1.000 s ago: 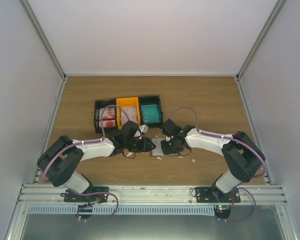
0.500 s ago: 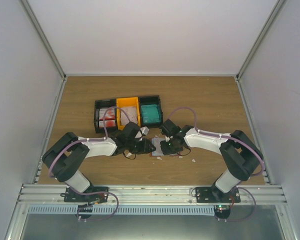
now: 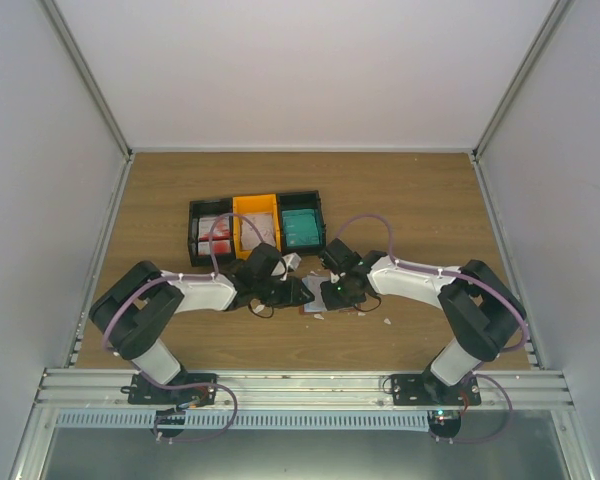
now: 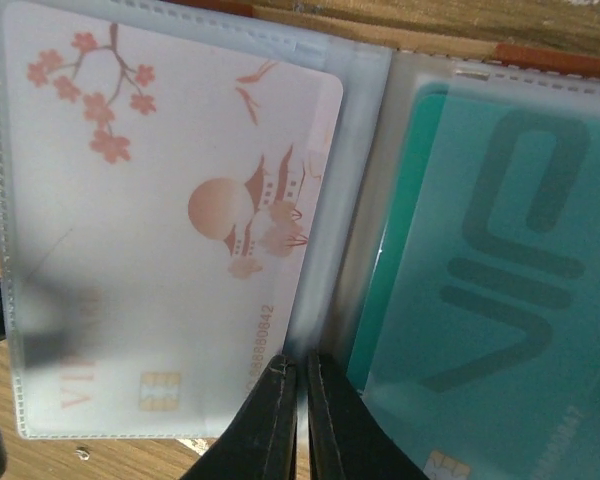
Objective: Put the credit cards into the card holder
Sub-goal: Turn over the card slot in the card holder.
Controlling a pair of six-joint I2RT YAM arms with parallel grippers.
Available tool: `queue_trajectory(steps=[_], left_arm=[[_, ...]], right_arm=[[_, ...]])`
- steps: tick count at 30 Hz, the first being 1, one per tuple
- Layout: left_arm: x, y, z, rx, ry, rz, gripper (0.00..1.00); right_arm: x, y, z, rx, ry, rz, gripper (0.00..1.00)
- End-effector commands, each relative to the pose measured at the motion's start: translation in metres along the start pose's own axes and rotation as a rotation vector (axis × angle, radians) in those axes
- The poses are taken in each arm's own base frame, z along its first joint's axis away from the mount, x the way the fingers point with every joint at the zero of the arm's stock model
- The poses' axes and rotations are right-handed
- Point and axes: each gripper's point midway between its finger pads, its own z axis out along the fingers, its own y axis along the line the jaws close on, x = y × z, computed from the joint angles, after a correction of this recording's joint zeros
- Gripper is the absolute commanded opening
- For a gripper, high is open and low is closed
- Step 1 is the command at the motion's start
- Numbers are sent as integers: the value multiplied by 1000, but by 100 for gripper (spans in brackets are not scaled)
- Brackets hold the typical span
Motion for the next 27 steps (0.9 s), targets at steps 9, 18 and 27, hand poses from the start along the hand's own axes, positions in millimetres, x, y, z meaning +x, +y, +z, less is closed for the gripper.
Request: queue_trajectory(steps=[9,18,27], left_arm=[[-11,-27,15,101,15,70,32],[-19,-47,27,135,64,172,33],[-31,-70,60,145,124,261,38]], right_arm=[[10,-10,8,36,7,2,6],[-43,-38,-68,218,-334,154,11],[-44,-79,-129,359,-552,322,23]])
